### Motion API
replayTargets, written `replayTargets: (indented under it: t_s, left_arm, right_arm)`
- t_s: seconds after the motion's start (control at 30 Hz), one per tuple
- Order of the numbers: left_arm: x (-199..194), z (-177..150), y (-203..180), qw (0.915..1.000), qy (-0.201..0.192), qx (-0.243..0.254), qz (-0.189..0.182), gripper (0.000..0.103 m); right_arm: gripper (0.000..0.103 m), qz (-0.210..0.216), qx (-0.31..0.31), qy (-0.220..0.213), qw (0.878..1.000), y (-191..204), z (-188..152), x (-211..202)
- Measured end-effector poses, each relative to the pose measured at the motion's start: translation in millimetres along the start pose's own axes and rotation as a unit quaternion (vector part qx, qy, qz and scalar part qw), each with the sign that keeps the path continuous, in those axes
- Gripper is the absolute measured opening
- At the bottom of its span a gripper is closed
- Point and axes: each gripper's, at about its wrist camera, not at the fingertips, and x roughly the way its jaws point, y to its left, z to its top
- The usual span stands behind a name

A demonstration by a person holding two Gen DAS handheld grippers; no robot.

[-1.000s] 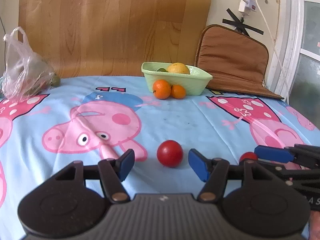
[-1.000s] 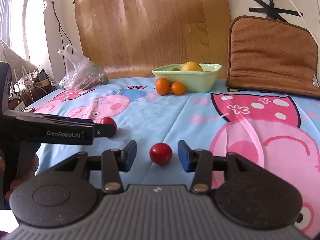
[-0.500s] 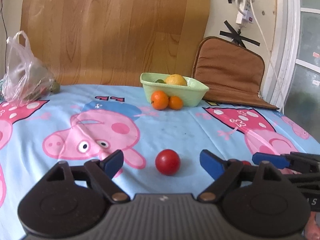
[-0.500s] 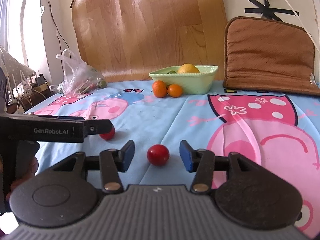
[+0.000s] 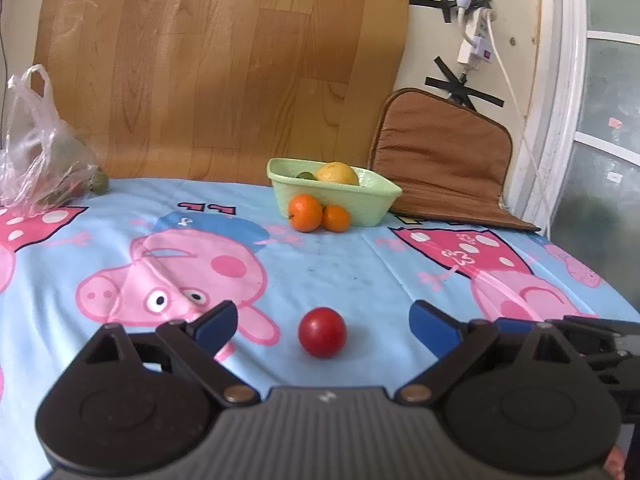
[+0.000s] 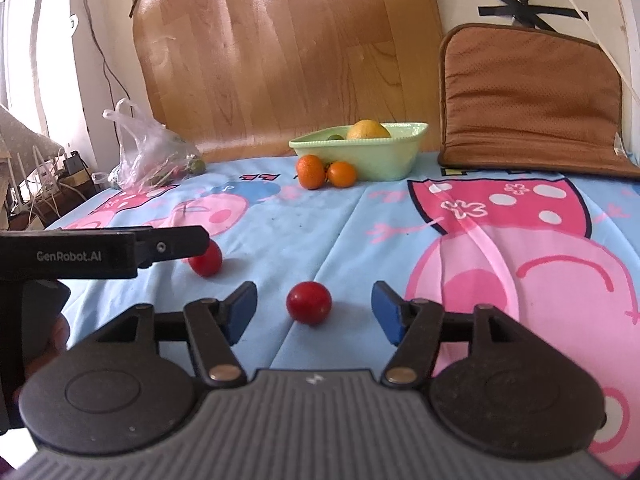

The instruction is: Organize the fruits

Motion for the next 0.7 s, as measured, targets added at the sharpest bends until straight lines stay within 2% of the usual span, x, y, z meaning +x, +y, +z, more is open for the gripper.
replayTargets:
  t_s: [0.13,0.23,0.33,0.5,0.57,0.63,0.7]
  left_arm:
    - [0.2,3.2,7.4,0.9999,0.005,-0.014,-0.006,0.095]
    - [4.4,6.9,8.5,0.9996,0.022,-0.006,-0.015,0.084]
    - [10.5,8.7,3.6,0.9990,0.038,0.020,-0.016,0.072]
    - [20.4,6.3,-5.4,0.9975,0.055,0.044,-0.007,0.072]
    - [23.7,5.5,-5.3,0.9970,0.065,0.042,-0.004,0.072]
    - [25.7,5.2,-3.1,0.9969,0.071,0.036,-0.002,0.072]
    - [28.2,4.7,-0.4,0.9965,0.079,0.028,0.004,0.066]
  right_arm:
    - [0.064,-0.003,-0.023,0.000,1.000,6.2,-0.5,-0.4]
    - [0.062,-0.003,-0.030,0.002,1.000,7.7,-0.7,0.2]
    - [0.052,-0.002,-0.032,0.008,0.999,8.2,-1.0,1.7]
    - [0.046,-0.003,-0.031,0.015,0.999,8.2,-1.1,4.6]
    - [0.040,-0.004,-0.029,0.019,0.999,7.5,-1.1,6.1]
    - [0.039,-0.003,-0.027,0.021,0.999,7.0,-1.2,6.7]
    - [0.028,-0.003,-0.030,0.023,0.999,7.6,-1.6,7.6]
